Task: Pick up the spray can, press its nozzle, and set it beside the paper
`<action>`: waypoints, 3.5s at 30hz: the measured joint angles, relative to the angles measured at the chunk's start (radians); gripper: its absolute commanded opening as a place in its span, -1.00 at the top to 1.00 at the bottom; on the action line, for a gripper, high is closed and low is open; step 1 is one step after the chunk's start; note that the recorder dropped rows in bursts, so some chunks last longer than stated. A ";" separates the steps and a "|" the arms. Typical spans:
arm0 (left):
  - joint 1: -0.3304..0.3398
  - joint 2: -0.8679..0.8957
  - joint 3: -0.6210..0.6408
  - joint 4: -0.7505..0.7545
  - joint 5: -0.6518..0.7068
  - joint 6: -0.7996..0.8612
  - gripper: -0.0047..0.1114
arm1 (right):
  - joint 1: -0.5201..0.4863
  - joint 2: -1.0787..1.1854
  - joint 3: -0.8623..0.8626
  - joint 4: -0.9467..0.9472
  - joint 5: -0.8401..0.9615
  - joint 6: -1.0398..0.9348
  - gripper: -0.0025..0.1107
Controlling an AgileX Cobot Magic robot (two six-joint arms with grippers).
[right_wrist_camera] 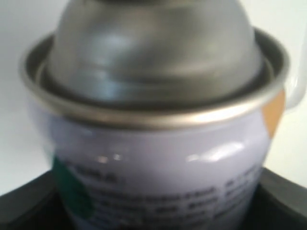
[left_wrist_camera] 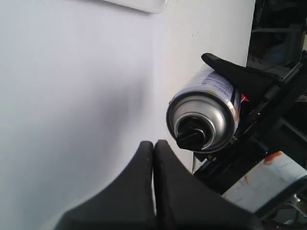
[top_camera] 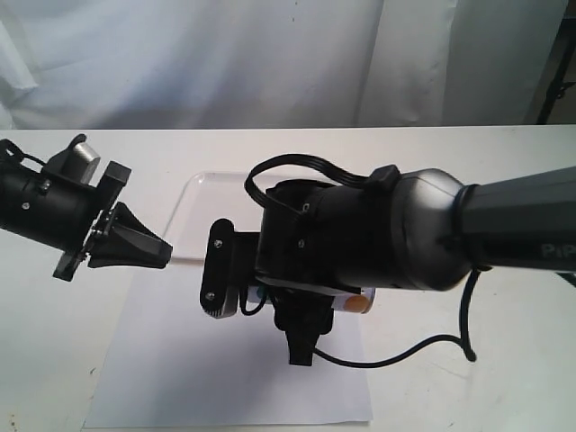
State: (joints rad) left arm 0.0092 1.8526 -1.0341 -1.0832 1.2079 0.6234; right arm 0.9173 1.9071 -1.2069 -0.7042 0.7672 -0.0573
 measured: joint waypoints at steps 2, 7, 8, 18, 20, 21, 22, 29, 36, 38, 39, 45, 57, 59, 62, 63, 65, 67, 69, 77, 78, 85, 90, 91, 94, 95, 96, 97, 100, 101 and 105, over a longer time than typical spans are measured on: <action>-0.022 0.010 0.000 -0.005 0.000 0.005 0.92 | 0.000 0.006 0.000 0.000 0.000 0.023 0.96; -0.055 0.019 0.000 -0.013 0.000 0.020 0.92 | 0.000 0.035 0.000 0.001 0.009 0.057 0.96; -0.055 0.019 0.000 -0.016 0.000 0.021 0.92 | 0.000 0.036 0.000 0.003 0.011 0.073 0.96; -0.055 0.072 0.000 -0.069 -0.025 0.024 0.92 | 0.000 0.036 0.000 0.003 0.013 0.122 0.96; -0.055 0.094 -0.002 -0.074 -0.025 0.024 0.92 | 0.000 0.036 0.000 0.003 0.001 0.123 0.96; -0.055 0.104 -0.002 -0.077 -0.025 0.025 0.92 | 0.000 0.036 0.000 0.003 -0.007 0.123 0.96; -0.055 0.109 -0.002 -0.078 -0.025 0.027 0.92 | 0.000 0.036 0.000 0.003 -0.013 0.123 0.96; -0.055 0.120 -0.002 -0.122 -0.025 0.051 0.92 | 0.000 0.036 0.000 0.005 -0.026 0.125 0.96; -0.055 0.120 -0.002 -0.129 -0.025 0.055 0.92 | 0.000 0.036 0.000 0.006 -0.026 0.116 0.96; -0.055 0.120 -0.002 -0.129 -0.025 0.055 0.92 | 0.000 0.036 0.000 0.006 -0.026 0.116 0.96; -0.055 0.120 -0.002 -0.129 -0.025 0.055 0.92 | 0.000 0.036 0.000 0.006 -0.026 0.116 0.96; -0.078 0.120 -0.002 -0.129 -0.027 0.055 0.92 | 0.000 0.036 0.000 0.007 -0.030 0.105 0.96; -0.103 0.120 -0.002 -0.143 -0.033 0.057 0.92 | 0.000 0.036 0.000 0.023 -0.023 0.099 0.96; -0.103 0.120 -0.002 -0.143 -0.033 0.057 0.92 | 0.000 0.036 0.000 0.023 -0.023 0.099 0.96; -0.103 0.120 -0.002 -0.143 -0.033 0.057 0.92 | 0.000 0.036 0.000 0.023 -0.023 0.099 0.96; -0.103 0.120 -0.002 -0.143 -0.033 0.057 0.92 | 0.000 0.036 0.000 0.023 -0.023 0.099 0.96; -0.103 0.120 -0.002 -0.143 -0.033 0.057 0.92 | 0.000 0.036 0.000 0.023 -0.023 0.099 0.96; -0.103 0.120 -0.002 -0.143 -0.033 0.057 0.92 | 0.000 0.036 0.000 0.023 -0.023 0.099 0.96; -0.103 0.120 -0.002 -0.137 -0.031 0.057 0.92 | 0.000 0.036 0.000 0.023 -0.023 0.099 0.96; -0.103 0.120 -0.002 -0.127 -0.029 0.059 0.92 | 0.000 0.036 0.000 0.023 -0.023 0.099 0.96; -0.103 0.120 -0.002 -0.125 -0.029 0.069 0.92 | 0.000 0.036 0.000 0.025 -0.023 0.099 0.96; -0.103 0.104 0.005 -0.096 -0.092 0.080 0.92 | 0.000 0.036 0.000 0.025 -0.023 0.099 0.96; -0.048 -0.010 0.114 -0.085 -0.241 0.083 0.92 | 0.000 0.036 0.000 0.025 -0.023 0.133 0.96; -0.036 -0.033 0.137 -0.085 -0.269 0.083 0.92 | 0.000 0.036 0.000 0.025 -0.023 0.142 0.96; 0.000 -0.131 0.200 -0.085 -0.355 0.086 0.92 | 0.000 0.036 0.000 0.025 -0.025 0.167 0.96; 0.008 -0.173 0.222 -0.085 -0.388 0.094 0.92 | 0.000 0.036 0.000 0.025 -0.025 0.172 0.96; 0.017 -0.264 0.259 -0.082 -0.445 0.102 0.92 | 0.000 0.036 0.000 0.023 -0.025 0.192 0.96; 0.019 -0.313 0.277 -0.082 -0.475 0.104 0.92 | 0.000 0.036 0.000 0.021 -0.025 0.200 0.96; 0.019 -0.457 0.323 -0.082 -0.557 0.106 0.92 | -0.008 0.036 0.000 0.015 -0.029 0.238 0.96; 0.019 -0.509 0.332 -0.077 -0.584 0.107 0.92 | -0.013 0.036 0.000 0.015 -0.036 0.251 0.96; 0.019 -0.701 0.339 -0.009 -0.660 0.077 0.92 | -0.028 0.030 0.000 0.015 -0.070 0.290 0.96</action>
State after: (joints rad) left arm 0.0283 1.1512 -0.6946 -1.0927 0.5478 0.7009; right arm 0.8897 1.9372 -1.2069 -0.6895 0.6968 0.2329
